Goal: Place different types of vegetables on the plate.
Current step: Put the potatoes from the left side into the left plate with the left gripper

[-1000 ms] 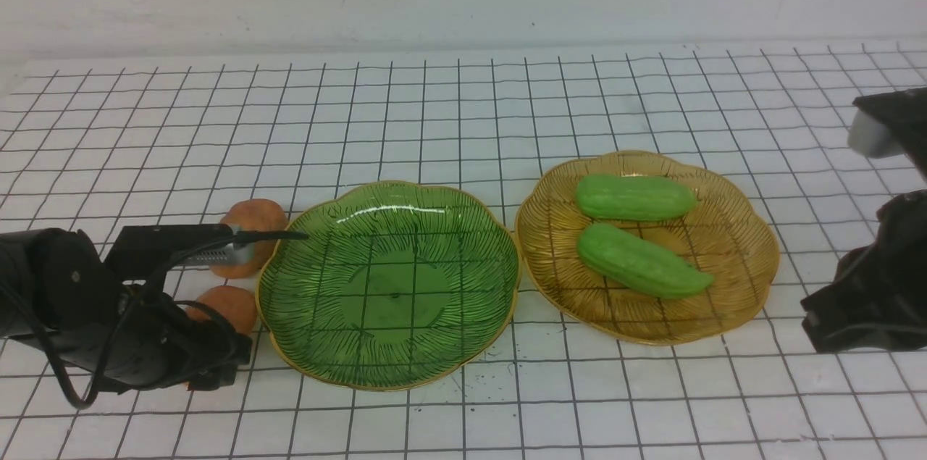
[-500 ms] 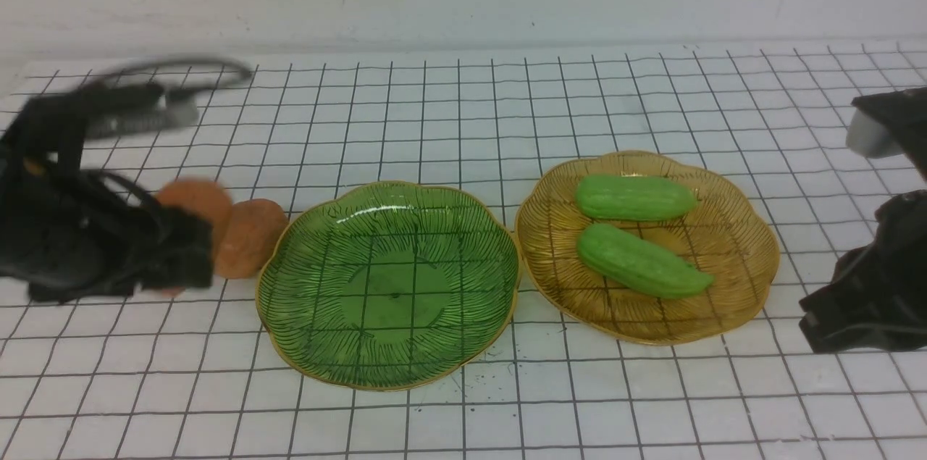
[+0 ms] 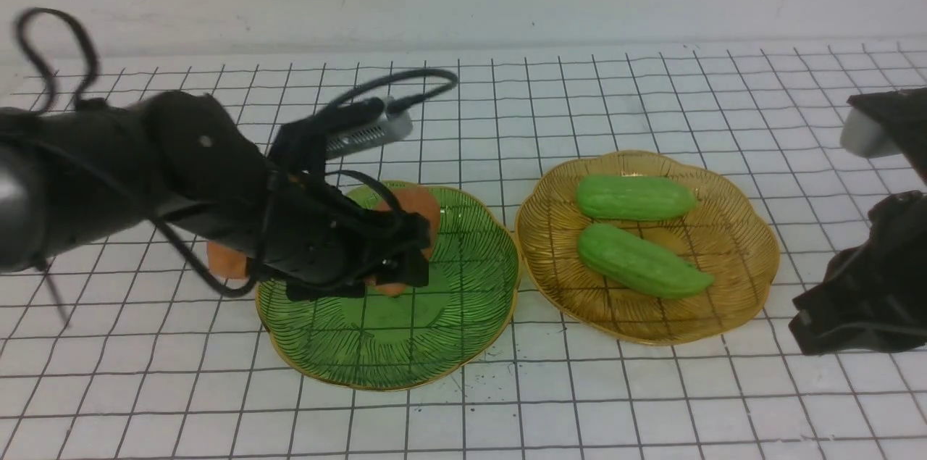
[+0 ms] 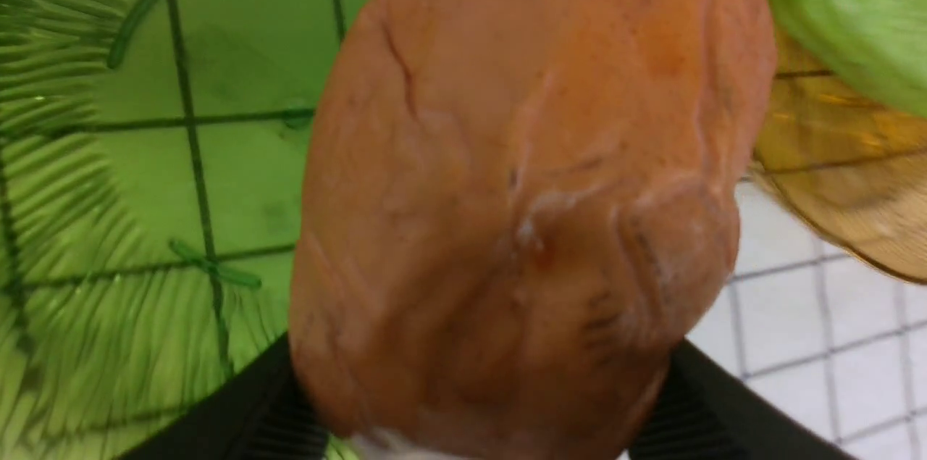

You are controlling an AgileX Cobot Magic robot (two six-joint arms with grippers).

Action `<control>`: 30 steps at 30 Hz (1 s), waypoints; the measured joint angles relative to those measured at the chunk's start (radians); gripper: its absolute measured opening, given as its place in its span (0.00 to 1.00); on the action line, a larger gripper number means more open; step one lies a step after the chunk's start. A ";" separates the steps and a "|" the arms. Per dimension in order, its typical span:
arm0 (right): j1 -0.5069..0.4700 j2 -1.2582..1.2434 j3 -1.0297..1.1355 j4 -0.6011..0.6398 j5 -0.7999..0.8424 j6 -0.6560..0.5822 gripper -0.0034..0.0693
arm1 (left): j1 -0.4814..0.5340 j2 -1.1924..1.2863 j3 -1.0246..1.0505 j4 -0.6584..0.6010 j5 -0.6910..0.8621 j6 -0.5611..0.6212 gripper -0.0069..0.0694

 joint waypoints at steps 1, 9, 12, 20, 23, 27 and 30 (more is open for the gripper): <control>0.000 0.000 0.000 0.000 0.000 0.000 0.03 | 0.000 0.017 -0.006 0.000 -0.002 0.000 0.76; 0.000 0.000 0.000 0.000 -0.001 0.000 0.03 | 0.000 0.030 -0.023 0.002 -0.007 0.077 0.96; 0.000 0.000 0.000 0.000 -0.001 0.000 0.03 | 0.016 0.004 -0.023 0.010 -0.007 0.109 0.96; 0.000 0.000 0.000 0.000 -0.001 0.000 0.03 | 0.268 -0.023 -0.063 0.082 -0.034 0.118 0.85; 0.000 0.000 0.000 0.000 -0.001 0.000 0.03 | 0.349 0.015 -0.137 0.121 0.013 0.119 0.82; 0.000 0.000 0.000 0.000 -0.001 0.000 0.03 | 0.395 0.114 -0.279 0.152 0.141 0.131 0.82; 0.000 0.000 0.000 0.000 -0.001 0.000 0.03 | 0.383 0.189 -0.357 0.159 0.204 0.157 0.82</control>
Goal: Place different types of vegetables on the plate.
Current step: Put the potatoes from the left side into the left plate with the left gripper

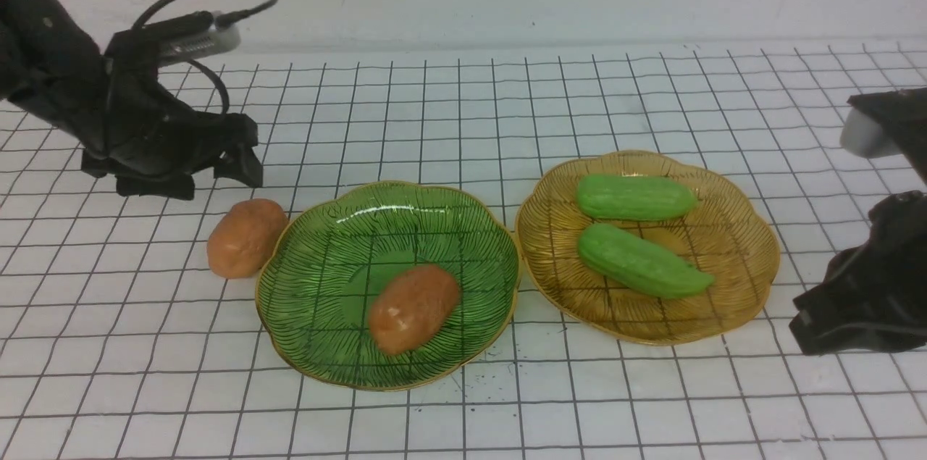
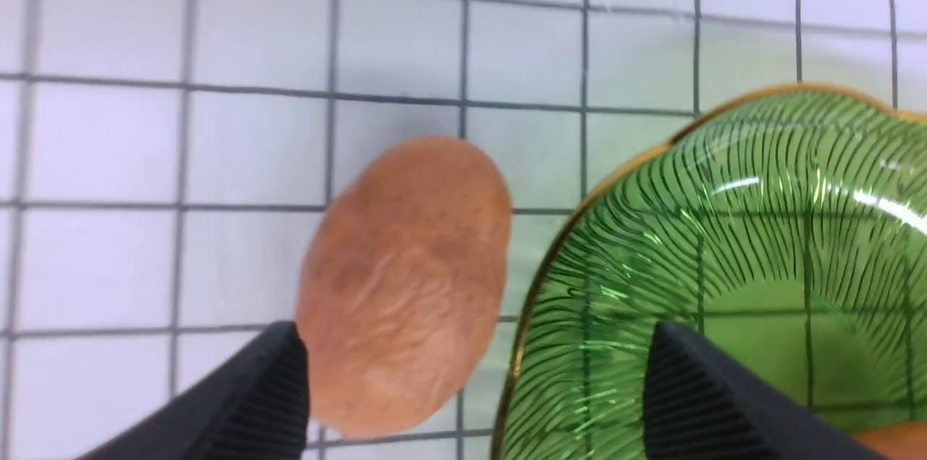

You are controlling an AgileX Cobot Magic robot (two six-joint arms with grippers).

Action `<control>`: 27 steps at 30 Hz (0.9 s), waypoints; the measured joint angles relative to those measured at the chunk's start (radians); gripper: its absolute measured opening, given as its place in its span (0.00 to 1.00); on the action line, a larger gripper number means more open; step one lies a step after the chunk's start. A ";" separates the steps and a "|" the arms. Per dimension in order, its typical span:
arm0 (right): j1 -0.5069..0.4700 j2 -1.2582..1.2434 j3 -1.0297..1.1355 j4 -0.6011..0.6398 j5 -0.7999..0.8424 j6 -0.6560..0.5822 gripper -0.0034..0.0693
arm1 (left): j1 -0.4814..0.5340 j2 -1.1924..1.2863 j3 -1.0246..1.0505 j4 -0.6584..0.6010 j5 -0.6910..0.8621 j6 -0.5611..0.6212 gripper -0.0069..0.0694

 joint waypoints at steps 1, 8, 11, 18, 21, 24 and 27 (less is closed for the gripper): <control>0.000 0.000 0.000 0.000 0.000 0.000 0.03 | -0.008 0.030 -0.032 0.011 0.016 0.008 0.82; 0.000 0.000 0.000 0.000 0.000 -0.001 0.03 | -0.027 0.149 -0.111 0.065 0.025 0.014 0.82; 0.000 0.000 0.000 0.000 0.000 -0.001 0.03 | -0.027 0.198 -0.123 0.080 0.001 0.015 0.82; 0.000 0.000 0.000 0.000 0.000 -0.017 0.03 | -0.027 0.263 -0.126 0.088 -0.024 0.016 0.79; 0.000 0.000 0.000 0.000 0.000 -0.020 0.03 | -0.028 0.268 -0.126 0.104 -0.025 0.016 0.73; 0.000 0.000 0.000 0.000 0.000 -0.022 0.03 | -0.029 0.264 -0.127 0.143 -0.027 0.007 0.73; 0.000 0.000 0.000 0.000 0.000 -0.022 0.03 | -0.029 0.249 -0.140 0.195 -0.007 -0.002 0.73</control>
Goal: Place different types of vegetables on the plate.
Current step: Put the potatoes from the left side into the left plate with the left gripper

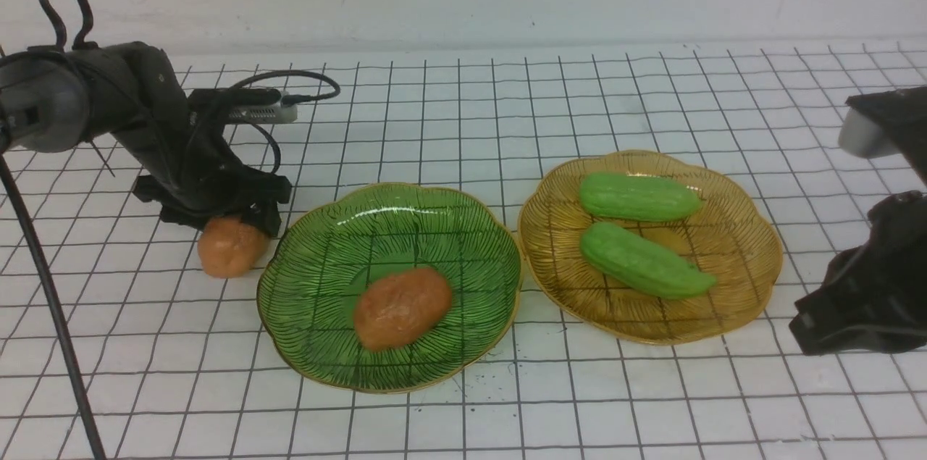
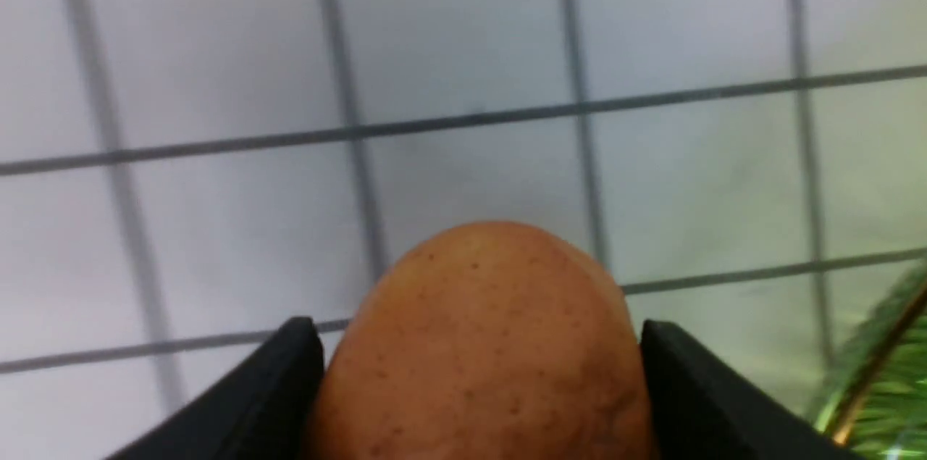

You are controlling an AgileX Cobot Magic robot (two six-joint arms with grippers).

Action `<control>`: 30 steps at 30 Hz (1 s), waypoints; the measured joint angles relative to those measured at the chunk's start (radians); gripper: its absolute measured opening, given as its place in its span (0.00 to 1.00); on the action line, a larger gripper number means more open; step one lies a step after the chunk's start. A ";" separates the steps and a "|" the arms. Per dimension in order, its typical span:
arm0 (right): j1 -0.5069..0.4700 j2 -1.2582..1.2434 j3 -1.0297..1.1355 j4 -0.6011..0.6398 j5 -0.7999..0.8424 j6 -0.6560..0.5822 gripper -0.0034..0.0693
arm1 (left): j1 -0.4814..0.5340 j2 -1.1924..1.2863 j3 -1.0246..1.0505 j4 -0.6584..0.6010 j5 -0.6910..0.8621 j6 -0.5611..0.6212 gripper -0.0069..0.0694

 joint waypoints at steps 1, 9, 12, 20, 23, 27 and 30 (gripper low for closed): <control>0.000 0.000 0.000 0.000 0.000 0.000 0.03 | 0.000 -0.018 -0.022 0.021 0.030 -0.003 0.73; 0.000 0.000 0.000 0.000 0.000 -0.002 0.03 | 0.000 -0.179 -0.103 -0.134 0.349 0.014 0.73; 0.000 0.000 0.000 0.000 -0.005 -0.003 0.03 | -0.021 -0.171 -0.099 -0.215 0.408 0.040 0.73; 0.000 0.000 0.000 0.000 -0.012 -0.004 0.03 | -0.171 -0.053 -0.098 -0.229 0.329 0.046 0.73; 0.000 0.000 0.000 0.000 -0.012 -0.004 0.03 | -0.199 -0.030 -0.098 -0.213 0.275 0.046 0.73; 0.000 0.000 0.000 0.000 -0.011 -0.005 0.03 | -0.205 -0.030 -0.099 -0.208 0.237 0.046 0.81; 0.000 -0.012 0.000 -0.001 -0.007 -0.036 0.03 | -0.205 -0.030 -0.102 -0.212 0.241 0.046 0.95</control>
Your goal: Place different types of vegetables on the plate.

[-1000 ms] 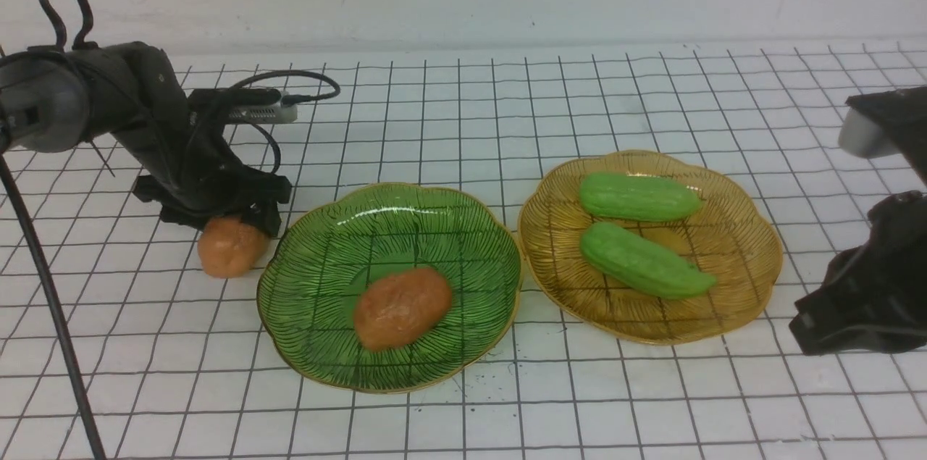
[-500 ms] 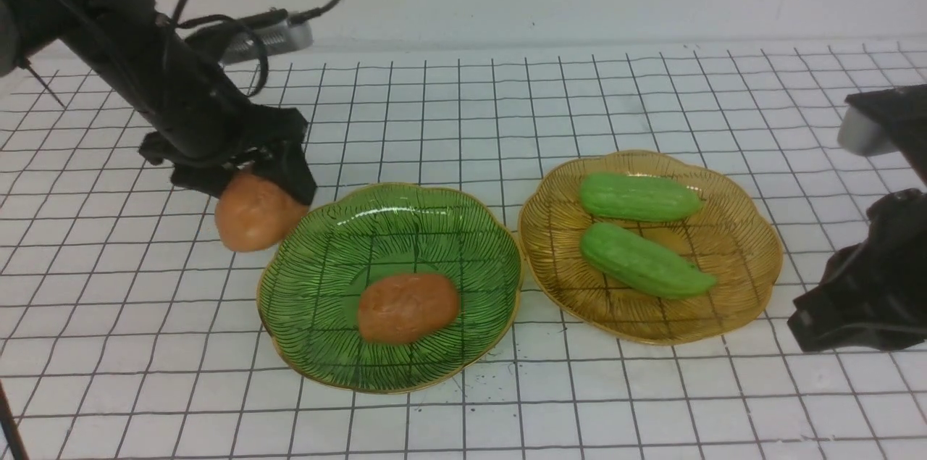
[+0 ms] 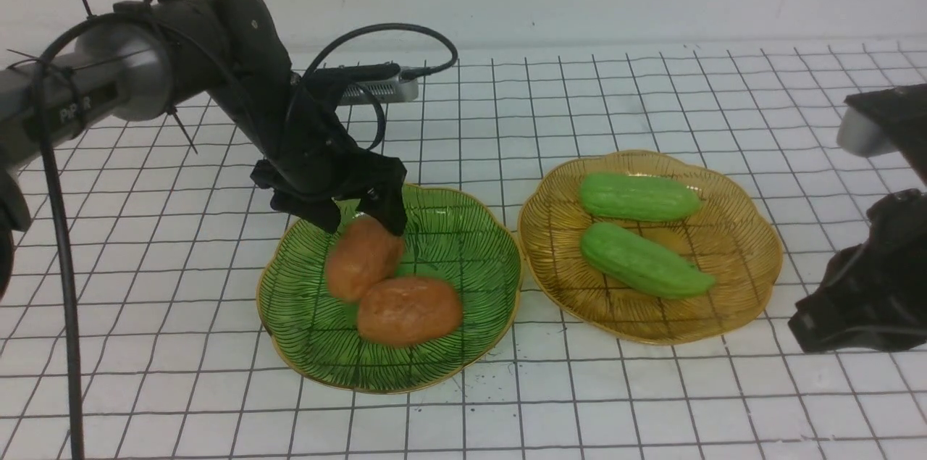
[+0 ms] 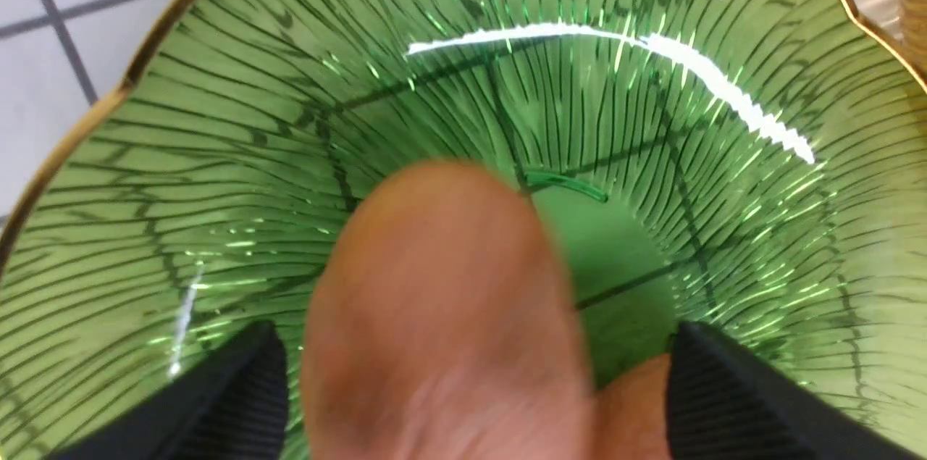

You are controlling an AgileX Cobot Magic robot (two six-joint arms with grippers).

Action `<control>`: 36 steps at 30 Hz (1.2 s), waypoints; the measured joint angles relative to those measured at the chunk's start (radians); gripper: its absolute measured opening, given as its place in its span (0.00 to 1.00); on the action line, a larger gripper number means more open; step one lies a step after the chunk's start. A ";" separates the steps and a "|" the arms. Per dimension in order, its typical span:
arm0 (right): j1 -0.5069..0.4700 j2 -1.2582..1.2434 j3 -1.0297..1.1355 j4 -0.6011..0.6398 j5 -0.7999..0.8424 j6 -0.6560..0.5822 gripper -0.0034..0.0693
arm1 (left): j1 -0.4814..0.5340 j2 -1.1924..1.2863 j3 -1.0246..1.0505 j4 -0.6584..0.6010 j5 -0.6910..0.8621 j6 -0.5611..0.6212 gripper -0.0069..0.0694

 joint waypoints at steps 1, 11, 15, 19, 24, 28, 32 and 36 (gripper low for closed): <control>0.000 -0.011 0.000 -0.004 0.000 -0.009 0.03 | 0.000 0.000 0.000 -0.002 0.008 0.000 0.96; 0.000 -0.387 0.084 -0.041 -0.012 -0.018 0.03 | 0.000 0.000 -0.001 -0.007 0.031 0.000 0.95; 0.000 -0.627 0.243 -0.015 -0.212 -0.029 0.03 | -0.001 0.000 -0.019 0.012 0.038 0.000 0.82; 0.000 -0.820 0.458 0.017 -0.513 -0.062 0.03 | -0.001 0.000 -0.069 0.017 0.066 0.000 0.66; 0.000 -0.931 0.696 0.021 -0.944 -0.115 0.03 | -0.001 0.000 -0.175 0.019 0.143 0.000 0.31; 0.000 -0.935 0.760 0.031 -1.099 -0.123 0.03 | -0.001 0.000 -0.212 0.020 0.175 0.004 0.13; 0.000 -0.936 0.772 0.032 -1.127 -0.125 0.03 | -0.001 0.000 -0.220 0.020 0.186 0.004 0.09; 0.000 -0.937 0.778 0.032 -1.117 -0.125 0.03 | -0.001 0.000 -0.221 0.021 0.186 0.004 0.08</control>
